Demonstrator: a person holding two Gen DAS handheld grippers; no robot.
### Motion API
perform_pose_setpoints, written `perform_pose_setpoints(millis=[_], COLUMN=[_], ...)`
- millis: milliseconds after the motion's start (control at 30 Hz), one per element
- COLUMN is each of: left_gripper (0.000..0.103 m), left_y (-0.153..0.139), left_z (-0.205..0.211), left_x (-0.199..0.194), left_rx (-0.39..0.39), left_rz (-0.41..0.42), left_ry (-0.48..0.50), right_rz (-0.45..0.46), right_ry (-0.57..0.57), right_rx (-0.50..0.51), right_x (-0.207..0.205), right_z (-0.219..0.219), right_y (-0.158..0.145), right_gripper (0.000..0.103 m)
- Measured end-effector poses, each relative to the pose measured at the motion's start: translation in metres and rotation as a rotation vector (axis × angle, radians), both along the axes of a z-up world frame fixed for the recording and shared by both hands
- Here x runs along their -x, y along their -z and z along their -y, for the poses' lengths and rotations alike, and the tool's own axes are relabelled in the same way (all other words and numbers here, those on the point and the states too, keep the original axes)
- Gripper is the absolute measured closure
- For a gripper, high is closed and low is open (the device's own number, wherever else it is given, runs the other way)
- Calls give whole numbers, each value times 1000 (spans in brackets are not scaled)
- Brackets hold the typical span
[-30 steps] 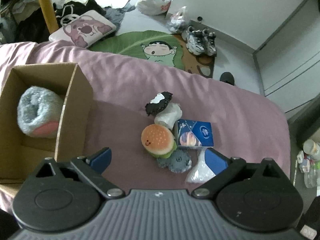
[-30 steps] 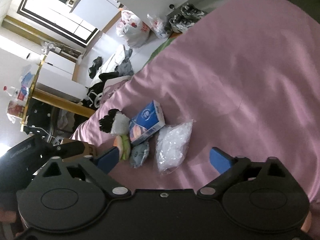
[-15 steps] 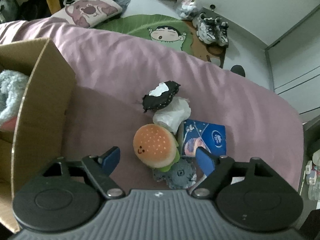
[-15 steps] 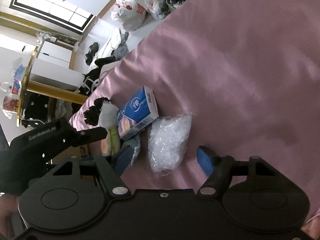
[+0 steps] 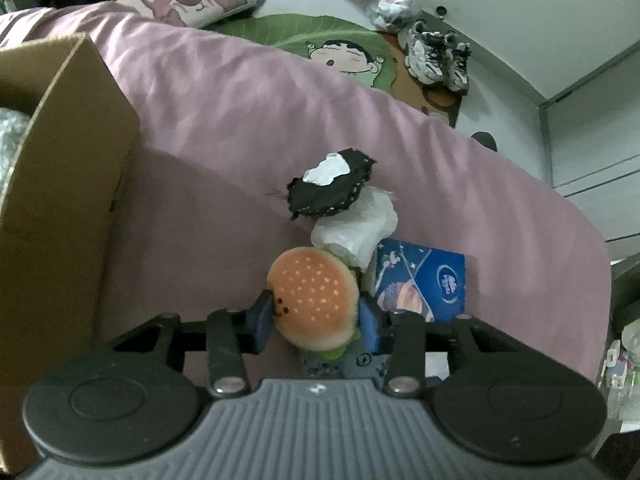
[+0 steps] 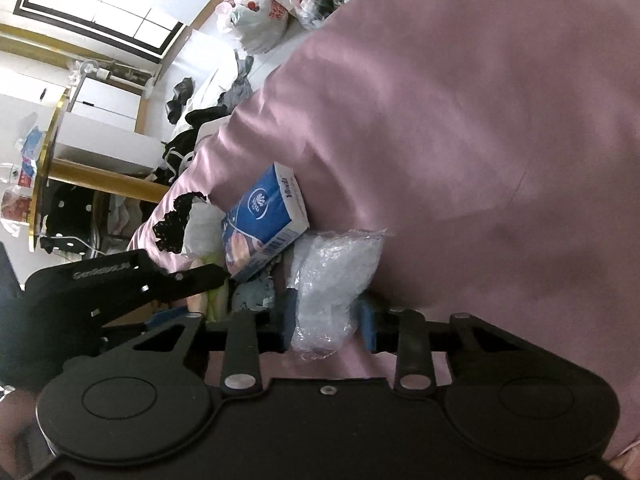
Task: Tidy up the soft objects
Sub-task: 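Grasp the hamburger plush with the left gripper while the right gripper grasps the plastic bag, then carry the hamburger plush and plastic bag into the box with both grippers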
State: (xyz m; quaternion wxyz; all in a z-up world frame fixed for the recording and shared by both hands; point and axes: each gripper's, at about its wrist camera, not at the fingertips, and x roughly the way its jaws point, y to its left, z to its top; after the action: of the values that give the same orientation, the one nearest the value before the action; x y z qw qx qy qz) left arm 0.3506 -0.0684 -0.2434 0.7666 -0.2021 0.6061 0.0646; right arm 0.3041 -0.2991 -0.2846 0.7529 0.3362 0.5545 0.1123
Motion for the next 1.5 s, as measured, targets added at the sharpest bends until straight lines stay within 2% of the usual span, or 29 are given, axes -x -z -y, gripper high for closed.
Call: perform_pose_setpoints(millis=[467, 833, 1100, 1500], left_gripper=[62, 61, 61, 61], left_y=[-54, -92, -107, -117], left_z=[-7, -31, -54, -94], left_x=[25, 56, 74, 90], left_rx=[15, 27, 42, 36], left_rz=[62, 117, 142, 146], left_ry=[63, 82, 74, 78], right_rz=[72, 131, 172, 194], right_ry=[31, 16, -5, -60], right_rx=[88, 135, 149, 180], right_x=[28, 42, 50, 50], right_z=[8, -14, -39, -83], right_y=[-40, -84, -108, -126], right_gripper=[78, 78, 77, 77])
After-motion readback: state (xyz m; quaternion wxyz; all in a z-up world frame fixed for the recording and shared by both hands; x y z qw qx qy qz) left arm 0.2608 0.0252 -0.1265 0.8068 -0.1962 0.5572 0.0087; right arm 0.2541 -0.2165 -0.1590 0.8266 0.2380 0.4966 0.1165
